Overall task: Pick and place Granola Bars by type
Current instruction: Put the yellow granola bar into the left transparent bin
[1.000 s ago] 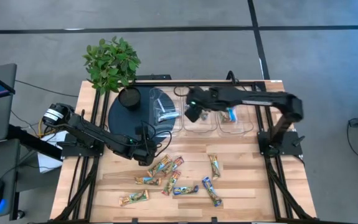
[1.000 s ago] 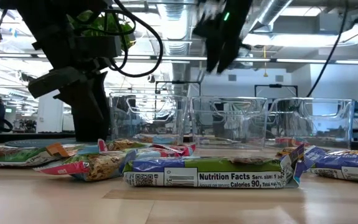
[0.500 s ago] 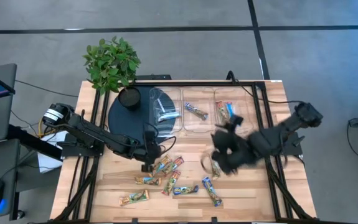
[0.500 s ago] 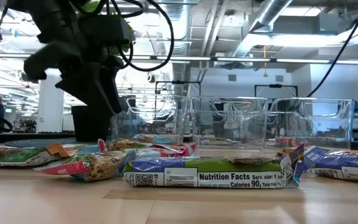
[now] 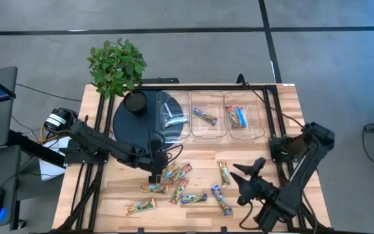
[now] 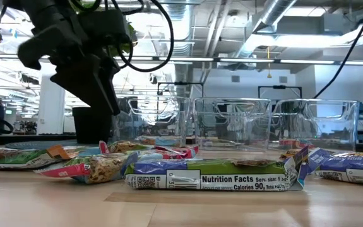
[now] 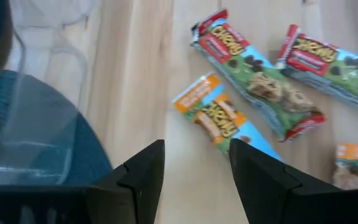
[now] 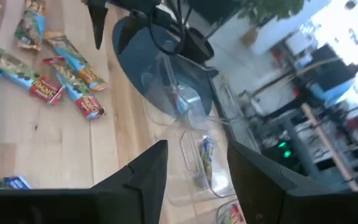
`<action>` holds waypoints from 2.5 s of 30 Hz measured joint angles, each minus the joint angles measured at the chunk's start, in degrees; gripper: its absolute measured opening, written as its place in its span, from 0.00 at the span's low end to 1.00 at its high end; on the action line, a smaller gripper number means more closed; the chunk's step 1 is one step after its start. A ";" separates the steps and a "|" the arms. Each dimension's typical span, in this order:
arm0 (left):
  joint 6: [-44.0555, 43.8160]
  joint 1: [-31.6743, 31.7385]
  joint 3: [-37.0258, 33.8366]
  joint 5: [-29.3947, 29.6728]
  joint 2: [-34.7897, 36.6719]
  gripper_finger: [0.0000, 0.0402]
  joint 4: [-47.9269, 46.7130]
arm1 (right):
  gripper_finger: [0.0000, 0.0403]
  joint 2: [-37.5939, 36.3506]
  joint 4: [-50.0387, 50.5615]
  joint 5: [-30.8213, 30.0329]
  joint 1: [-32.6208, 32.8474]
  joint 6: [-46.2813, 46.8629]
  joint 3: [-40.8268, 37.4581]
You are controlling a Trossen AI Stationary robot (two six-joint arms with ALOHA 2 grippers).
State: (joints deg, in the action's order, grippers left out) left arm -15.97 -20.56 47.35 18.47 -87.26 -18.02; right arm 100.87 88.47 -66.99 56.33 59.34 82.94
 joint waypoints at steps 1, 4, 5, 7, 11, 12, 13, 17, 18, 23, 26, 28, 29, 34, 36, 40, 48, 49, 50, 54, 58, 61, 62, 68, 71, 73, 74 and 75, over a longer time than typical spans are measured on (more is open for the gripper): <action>-0.67 -0.43 0.00 -0.02 0.00 0.44 0.00 | 0.40 0.90 0.03 -0.65 0.56 0.89 -0.84; -3.00 -1.70 0.00 0.03 0.00 0.44 0.06 | 0.39 3.71 0.00 -0.87 1.88 2.69 -2.80; -3.66 -2.11 0.00 0.05 0.00 0.44 0.44 | 0.38 4.45 0.22 -0.94 2.25 3.20 -3.03; -4.43 -3.01 0.00 0.17 0.00 0.44 2.21 | 0.37 5.71 1.39 -1.74 2.77 4.82 -3.57; -4.56 -4.94 0.00 0.35 -0.67 0.44 5.63 | 0.34 6.92 1.59 -4.59 3.96 6.20 -4.43; -4.46 -5.54 0.00 0.57 -1.03 0.44 6.21 | 0.33 7.04 1.63 -6.02 4.34 5.81 -4.50; -4.29 -6.12 0.00 1.26 -1.12 0.44 5.78 | 0.32 7.12 1.59 -7.22 4.57 5.14 -4.53; -4.37 -7.36 -0.02 2.00 -4.28 0.44 6.10 | 0.29 7.12 1.56 -9.41 5.39 4.82 -4.57; -4.64 -7.59 -0.04 1.95 -5.23 0.44 6.61 | 0.29 7.12 1.55 -9.68 5.47 4.73 -4.57; -6.11 -8.15 0.00 -0.18 -9.92 0.44 8.09 | 0.28 7.12 1.55 -9.96 5.41 4.73 -4.57; -6.99 -8.17 0.13 0.44 -11.44 0.44 9.08 | 0.28 7.12 1.55 -10.24 4.64 4.73 -4.57; -7.17 -8.18 0.21 1.38 -12.02 0.44 9.11 | 0.28 7.12 1.44 -10.24 4.30 4.73 -4.57; -7.19 -8.15 0.20 1.54 -12.02 0.44 9.00 | 0.28 7.12 1.45 -10.24 4.02 4.73 -4.57; -6.07 -7.98 0.89 1.73 -11.69 0.44 7.74 | 0.28 7.12 0.87 -9.56 3.30 5.04 -4.59; -4.92 -7.98 1.76 1.64 -11.72 0.44 7.16 | 0.28 7.12 0.79 -9.44 3.03 5.15 -4.59; -4.24 -8.84 3.97 3.10 -11.69 0.44 4.53 | 0.28 7.12 0.42 -9.41 3.03 5.76 -4.59; -9.04 -10.31 4.63 7.59 -11.67 0.44 1.97 | 0.28 7.12 -0.91 -9.37 3.03 5.79 -4.59; -10.52 -10.31 4.63 7.48 -11.67 0.44 1.58 | 0.28 7.12 -1.08 -9.36 3.03 5.78 -4.59; -11.92 -10.25 4.63 7.39 -11.67 0.44 1.13 | 0.28 7.12 -1.44 -9.31 3.03 5.76 -4.58; -15.93 -10.20 4.63 7.52 -12.21 0.44 0.32 | 0.28 7.12 -2.01 -9.24 2.79 5.78 -4.59; -20.02 -9.77 3.98 7.64 -12.24 0.44 -0.37 | 0.28 7.12 -2.48 -9.25 2.76 5.80 -4.59; -22.41 -9.41 3.30 7.55 -12.24 0.45 -1.90 | 0.28 7.12 -3.23 -9.25 2.77 5.76 -4.59; -22.79 -9.28 3.10 7.25 -12.24 0.46 -1.92 | 0.28 7.12 -3.34 -9.26 2.76 5.74 -4.59; -21.86 -9.02 2.56 5.24 -12.24 0.51 -2.34 | 0.28 7.12 -3.69 -9.26 2.76 5.76 -4.59; -18.19 -8.95 2.58 5.02 -12.24 0.52 -2.47 | 0.28 7.12 -3.77 -9.27 2.76 5.74 -4.59; -15.79 -8.97 2.58 6.32 -12.24 0.52 -2.41 | 0.28 7.12 -3.91 -9.28 2.67 5.74 -4.59; -14.61 -8.97 2.58 6.97 -12.24 0.52 -2.32 | 0.28 7.12 -3.97 -9.28 2.53 5.74 -4.59; -13.76 -8.87 2.58 7.53 -12.24 0.52 -2.17 | 0.28 7.12 -4.11 -9.28 2.37 5.72 -4.59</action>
State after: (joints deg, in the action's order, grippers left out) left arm -29.73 -29.43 49.93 26.00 -99.50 -20.19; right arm 107.98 84.36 -76.27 58.70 65.06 78.35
